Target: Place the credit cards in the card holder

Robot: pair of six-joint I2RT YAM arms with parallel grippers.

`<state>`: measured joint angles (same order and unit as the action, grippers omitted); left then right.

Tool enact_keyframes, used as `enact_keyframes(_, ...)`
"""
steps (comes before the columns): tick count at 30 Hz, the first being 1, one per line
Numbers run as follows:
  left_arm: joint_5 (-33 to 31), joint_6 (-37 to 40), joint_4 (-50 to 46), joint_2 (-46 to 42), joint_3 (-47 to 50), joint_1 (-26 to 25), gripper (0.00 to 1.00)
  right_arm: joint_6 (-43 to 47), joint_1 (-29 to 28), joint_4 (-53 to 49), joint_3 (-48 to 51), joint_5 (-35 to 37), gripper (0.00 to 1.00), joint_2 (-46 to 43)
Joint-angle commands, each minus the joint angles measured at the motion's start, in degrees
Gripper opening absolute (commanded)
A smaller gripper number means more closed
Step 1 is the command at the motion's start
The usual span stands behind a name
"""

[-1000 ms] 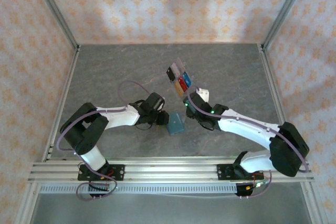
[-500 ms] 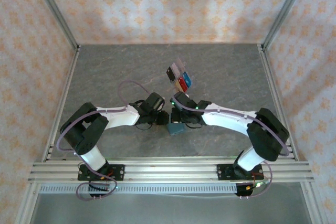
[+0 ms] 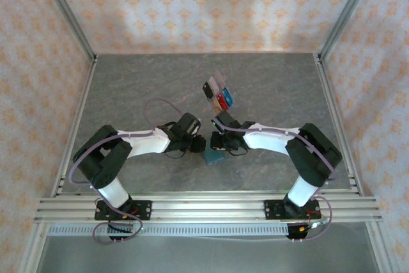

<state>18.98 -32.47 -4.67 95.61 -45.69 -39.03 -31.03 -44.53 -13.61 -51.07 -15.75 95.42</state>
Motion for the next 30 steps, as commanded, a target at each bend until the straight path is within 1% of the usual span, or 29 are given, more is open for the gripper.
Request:
enact_keyframes(1, -1.7, 1.2, -2.7, 3.3, 2.1, -1.4, 0.27, 1.3, -0.3, 0.9, 0.5, -1.1, 0.25, 0.9)
enact_keyframes(6, -1.8, 1.2, -2.8, 3.2, 2.1, -1.5, 0.27, 2.3, -0.5, -0.4, 0.9, 1.3, 0.25, 1.1)
enact_keyframes(10, -1.9, 1.1, -2.8, 3.9, 1.8, -1.6, 0.27, 2.6, -1.0, 0.3, 1.2, -0.7, 0.24, 1.2)
enact_keyframes(13, -2.0, 1.0, -2.5, 4.4, 1.7, -1.7, 0.27, 2.5, -1.2, 2.2, 2.3, -2.4, 0.22, -0.2)
enact_keyframes(17, -2.1, 0.7, -2.2, 5.0, 1.4, -2.1, 0.27, 2.6, -1.2, 3.0, 3.1, -3.1, 0.17, -2.6)
enact_keyframes(22, -2.3, 0.1, -1.1, 6.0, 1.6, -2.7, 0.27, 2.3, -1.2, 4.8, 3.7, -4.9, 0.15, -4.5)
enact_keyframes(30, -2.8, -2.7, 2.7, 7.7, 2.8, -4.1, 0.26, -0.1, -0.9, 9.9, 4.5, -8.6, 0.15, -3.3)
